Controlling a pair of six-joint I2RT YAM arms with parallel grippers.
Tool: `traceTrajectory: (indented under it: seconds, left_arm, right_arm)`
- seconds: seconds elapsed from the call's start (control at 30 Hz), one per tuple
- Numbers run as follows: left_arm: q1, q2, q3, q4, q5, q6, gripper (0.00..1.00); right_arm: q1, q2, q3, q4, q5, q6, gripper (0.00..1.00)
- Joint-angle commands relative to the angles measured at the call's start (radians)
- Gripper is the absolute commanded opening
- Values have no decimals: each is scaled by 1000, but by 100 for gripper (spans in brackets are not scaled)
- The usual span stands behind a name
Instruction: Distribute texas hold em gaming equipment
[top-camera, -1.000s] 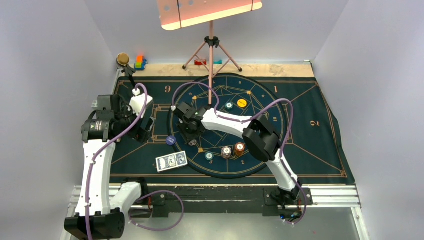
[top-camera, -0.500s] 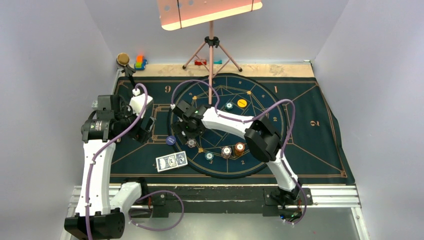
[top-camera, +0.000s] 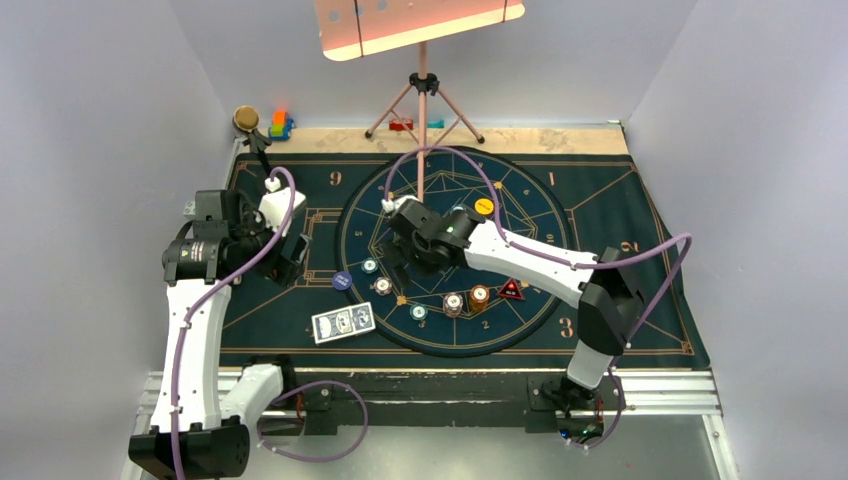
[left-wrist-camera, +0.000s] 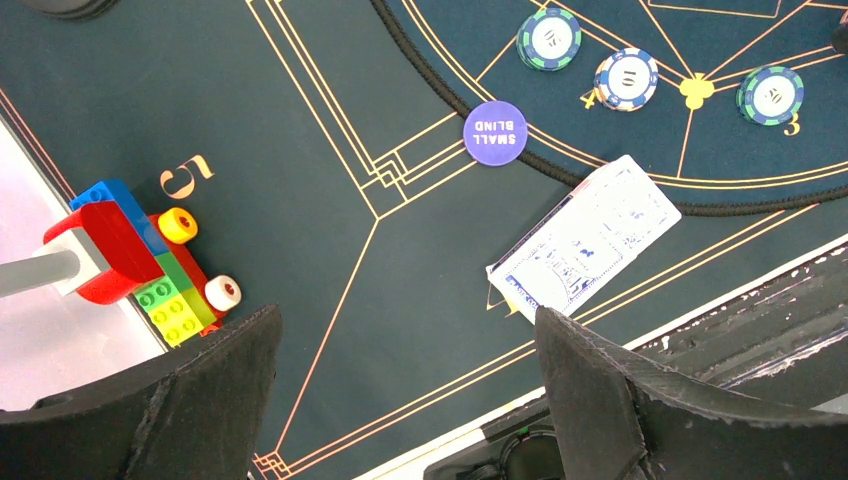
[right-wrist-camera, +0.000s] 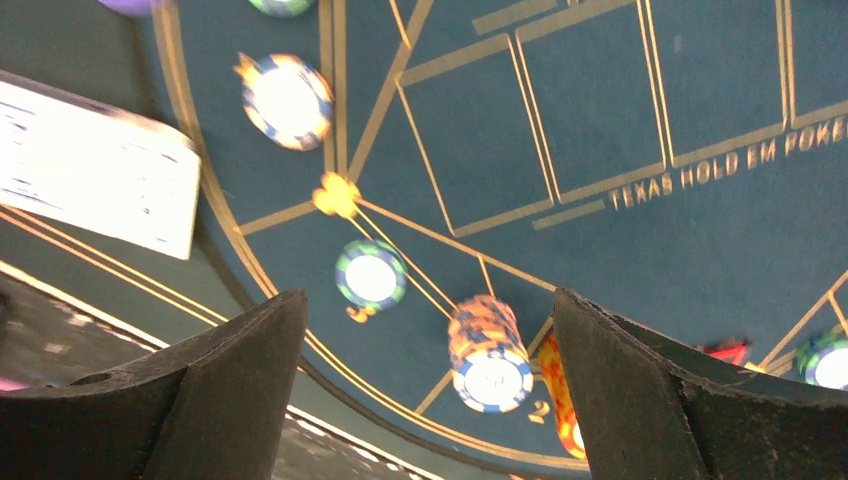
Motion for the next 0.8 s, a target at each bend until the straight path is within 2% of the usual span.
traceTrajectory:
  seconds: [0.0,0.13,0.27,0.5,0.77]
  left_arm:
    - [4,-10,29,4,4,2,100]
    - [5,-11,30,1,3,3,100]
    - [4,-11,36,-3,2,1,100]
    - [5,-11,37,-6,-6,-1,100]
    - [5,-10,41,-9,-9,-2,100]
  right_arm:
    - [-22,-55,-146,-15,33,19,96]
    - [-48,-93,-223,6,-5,-15,95]
    - [-55,-100,-244,7,-24,-54,93]
    - [-57,-101,-281,31,-73,-67,83]
    - [-58,-87,-311,46,-104,-75,80]
